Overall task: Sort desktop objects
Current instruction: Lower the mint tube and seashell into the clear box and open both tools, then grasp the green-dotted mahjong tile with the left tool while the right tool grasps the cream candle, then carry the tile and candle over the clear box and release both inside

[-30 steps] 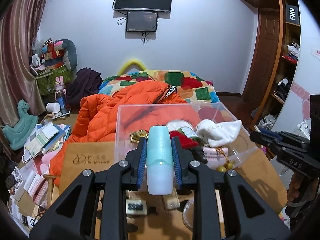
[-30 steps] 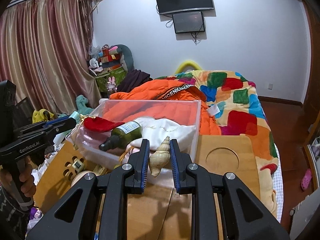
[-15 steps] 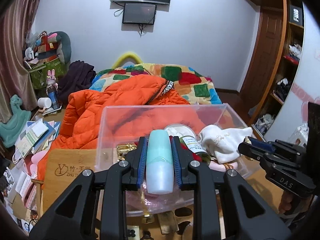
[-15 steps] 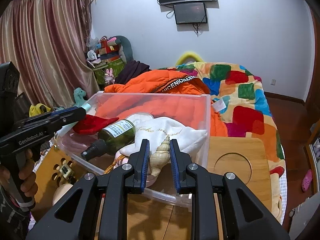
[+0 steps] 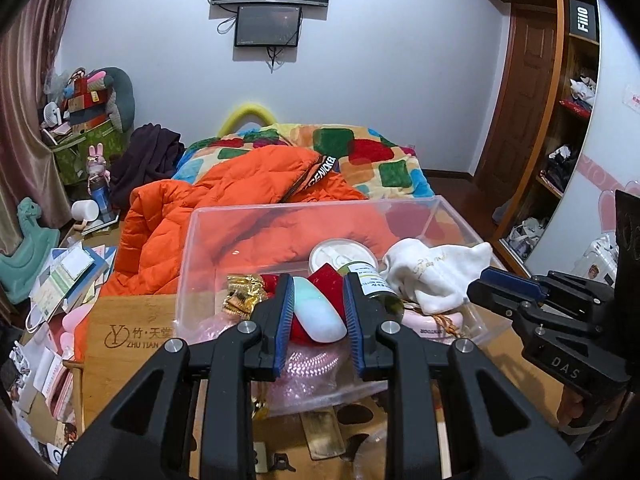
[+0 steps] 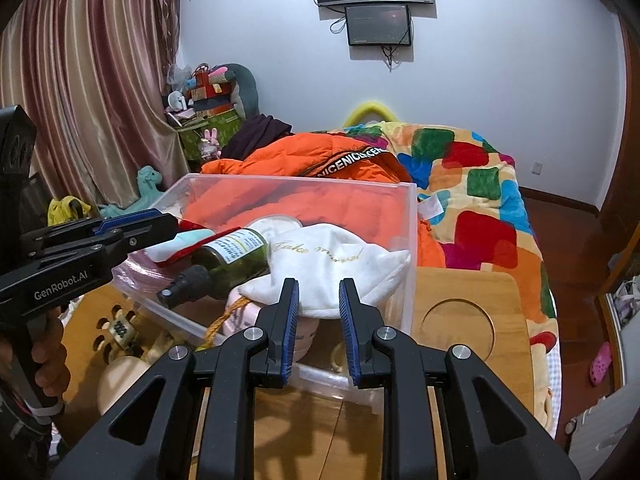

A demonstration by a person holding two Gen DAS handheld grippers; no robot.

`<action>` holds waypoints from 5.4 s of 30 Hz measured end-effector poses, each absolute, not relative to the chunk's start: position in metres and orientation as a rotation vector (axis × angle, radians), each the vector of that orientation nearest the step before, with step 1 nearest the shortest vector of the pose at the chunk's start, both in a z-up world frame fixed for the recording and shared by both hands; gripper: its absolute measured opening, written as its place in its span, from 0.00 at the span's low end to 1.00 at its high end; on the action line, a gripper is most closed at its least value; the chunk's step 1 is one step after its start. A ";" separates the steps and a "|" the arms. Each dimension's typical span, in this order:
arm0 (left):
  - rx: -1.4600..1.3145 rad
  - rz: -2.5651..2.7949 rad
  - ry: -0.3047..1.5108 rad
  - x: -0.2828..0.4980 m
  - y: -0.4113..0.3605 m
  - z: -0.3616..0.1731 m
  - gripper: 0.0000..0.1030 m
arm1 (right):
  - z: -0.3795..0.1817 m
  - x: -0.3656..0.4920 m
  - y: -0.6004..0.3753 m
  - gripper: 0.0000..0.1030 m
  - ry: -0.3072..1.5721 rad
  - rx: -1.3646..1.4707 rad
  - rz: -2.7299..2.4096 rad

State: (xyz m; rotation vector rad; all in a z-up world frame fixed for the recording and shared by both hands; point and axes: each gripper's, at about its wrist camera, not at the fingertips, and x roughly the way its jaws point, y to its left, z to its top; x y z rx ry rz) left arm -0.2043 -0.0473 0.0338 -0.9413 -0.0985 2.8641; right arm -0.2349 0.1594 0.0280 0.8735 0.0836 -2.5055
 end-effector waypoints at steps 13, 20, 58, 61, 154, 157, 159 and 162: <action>-0.841 2.930 -0.080 -0.160 -0.062 0.059 0.46 | 0.048 -0.195 0.165 0.35 0.078 0.803 -2.529; -0.860 2.969 -0.053 -0.141 -0.070 0.050 0.54 | 0.048 -0.175 0.161 0.48 0.052 0.793 -2.517; -1.227 2.886 -0.085 -0.137 -0.091 -0.043 0.55 | 0.012 -0.133 0.121 0.57 0.092 0.853 -2.338; -1.232 2.887 -0.107 -0.141 -0.091 -0.042 0.55 | 0.005 -0.134 0.115 0.58 0.121 0.873 -2.329; -0.827 2.923 -0.146 -0.150 -0.069 0.068 0.32 | 0.074 -0.190 0.162 0.52 -0.055 0.711 -2.467; -0.833 2.923 -0.142 -0.161 -0.072 0.068 0.32 | 0.075 -0.197 0.161 0.52 -0.047 0.703 -2.474; -0.836 2.923 -0.145 -0.169 -0.073 0.067 0.32 | 0.076 -0.200 0.161 0.52 -0.042 0.701 -2.473; -0.840 2.922 -0.162 -0.177 -0.076 0.066 0.32 | 0.077 -0.209 0.160 0.52 -0.031 0.704 -2.484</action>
